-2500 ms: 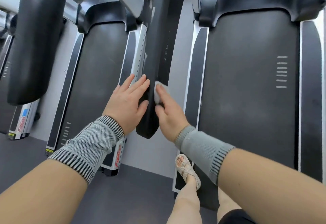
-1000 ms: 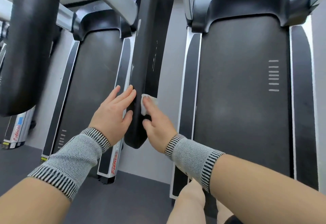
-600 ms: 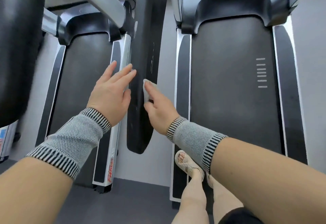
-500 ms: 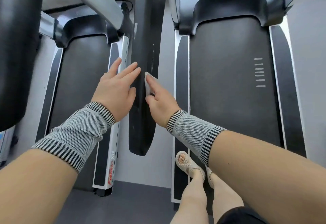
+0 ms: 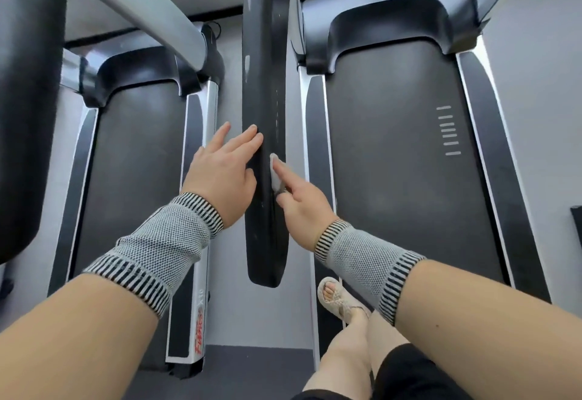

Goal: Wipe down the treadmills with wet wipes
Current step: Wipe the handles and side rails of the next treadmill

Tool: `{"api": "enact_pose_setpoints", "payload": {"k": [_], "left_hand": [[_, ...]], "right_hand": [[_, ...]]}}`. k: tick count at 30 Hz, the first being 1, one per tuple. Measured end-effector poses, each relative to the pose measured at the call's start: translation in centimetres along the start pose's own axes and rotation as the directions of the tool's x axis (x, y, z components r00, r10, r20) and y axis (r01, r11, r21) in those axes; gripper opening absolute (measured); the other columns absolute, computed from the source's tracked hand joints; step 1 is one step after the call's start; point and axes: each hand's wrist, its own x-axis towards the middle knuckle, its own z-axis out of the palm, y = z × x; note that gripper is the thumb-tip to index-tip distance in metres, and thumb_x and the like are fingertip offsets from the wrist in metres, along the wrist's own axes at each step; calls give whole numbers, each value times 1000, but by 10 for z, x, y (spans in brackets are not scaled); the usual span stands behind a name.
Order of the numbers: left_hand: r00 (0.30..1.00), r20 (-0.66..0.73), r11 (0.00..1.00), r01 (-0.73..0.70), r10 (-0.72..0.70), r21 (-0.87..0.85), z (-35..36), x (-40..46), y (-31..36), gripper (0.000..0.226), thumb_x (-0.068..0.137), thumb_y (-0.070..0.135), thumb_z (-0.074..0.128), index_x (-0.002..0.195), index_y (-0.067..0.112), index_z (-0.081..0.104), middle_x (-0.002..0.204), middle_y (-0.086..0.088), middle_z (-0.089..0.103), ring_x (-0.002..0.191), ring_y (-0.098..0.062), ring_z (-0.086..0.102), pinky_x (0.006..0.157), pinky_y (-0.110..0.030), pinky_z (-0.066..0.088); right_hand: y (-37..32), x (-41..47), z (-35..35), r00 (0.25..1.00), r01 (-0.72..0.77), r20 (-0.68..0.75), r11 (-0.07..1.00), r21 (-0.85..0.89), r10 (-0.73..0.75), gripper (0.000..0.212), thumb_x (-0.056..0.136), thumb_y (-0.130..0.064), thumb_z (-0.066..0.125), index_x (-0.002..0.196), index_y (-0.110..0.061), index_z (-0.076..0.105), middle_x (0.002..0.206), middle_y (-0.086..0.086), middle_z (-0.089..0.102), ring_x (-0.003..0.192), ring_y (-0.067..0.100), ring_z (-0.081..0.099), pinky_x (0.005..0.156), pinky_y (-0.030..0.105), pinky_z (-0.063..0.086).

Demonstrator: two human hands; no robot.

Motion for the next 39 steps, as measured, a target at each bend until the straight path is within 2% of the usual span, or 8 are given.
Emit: {"api": "enact_pose_setpoints", "payload": {"k": [3, 9, 14, 19, 21, 26, 31, 39], "left_hand": [[1000, -5, 1000, -10, 10, -7, 1, 2, -2, 57, 93, 11, 46, 147, 22, 35, 155, 13, 28, 148, -22, 10, 116, -51, 23], [990, -129, 996, -60, 51, -68, 8, 1, -5, 50, 88, 11, 44, 137, 14, 51, 145, 3, 47, 144, -30, 24, 112, -53, 29], [971, -235, 996, -56, 37, -72, 6, 11, -6, 38, 86, 12, 50, 121, 10, 64, 129, -2, 61, 139, -32, 32, 113, -45, 30], [979, -203, 999, 19, -29, -48, -3, 25, 3, 46, 92, 11, 53, 138, 12, 50, 146, 0, 46, 144, -27, 21, 118, -36, 20], [985, -156, 997, 64, -69, -38, -4, 30, 9, 49, 94, 15, 50, 143, 15, 43, 151, 5, 38, 147, -24, 14, 119, -38, 19], [986, -116, 991, 114, -121, -66, 3, 28, 14, 53, 94, 14, 48, 146, 17, 38, 153, 8, 34, 147, -19, 15, 117, -41, 23], [986, -118, 991, 113, -121, -72, 1, 29, 12, 53, 94, 15, 49, 146, 18, 39, 152, 9, 34, 146, -18, 16, 116, -40, 25], [981, -112, 985, 148, -158, -86, 2, 28, 15, 54, 95, 14, 47, 147, 20, 35, 154, 12, 30, 147, -15, 14, 114, -31, 20]], "right_hand": [[-7, 28, -6, 996, 9, -84, 999, 50, -4, 57, 95, -4, 36, 148, -27, 30, 150, -10, 35, 132, 14, 42, 113, 35, 33], [13, 2, 1, 997, -71, 4, 996, 56, 71, 54, 99, -6, 34, 148, -30, 28, 150, -10, 35, 137, 9, 34, 110, 17, 24], [1, 52, -12, 996, -49, -75, 993, 107, 57, 52, 99, -9, 33, 147, -29, 31, 148, -3, 41, 121, 9, 44, 113, 33, 32], [26, 16, -8, 989, -134, 76, 984, 118, 125, 52, 101, -9, 33, 147, -32, 29, 151, -10, 33, 139, 10, 32, 115, 23, 22], [21, 32, -12, 986, -164, 50, 976, 141, 158, 50, 102, -12, 32, 147, -33, 29, 151, -6, 35, 136, 16, 37, 114, 28, 27], [14, 45, -18, 991, -128, 57, 976, 176, 120, 49, 103, -14, 31, 148, -31, 27, 153, -10, 30, 139, 10, 29, 100, 12, 22], [26, 56, -17, 971, -239, 61, 956, 172, 232, 48, 103, -19, 30, 148, -35, 24, 153, -6, 31, 139, 16, 33, 109, 25, 27], [30, 43, -12, 969, -235, 107, 966, 109, 224, 52, 102, -17, 32, 150, -33, 18, 154, -6, 29, 139, 18, 32, 110, 28, 27]]}}
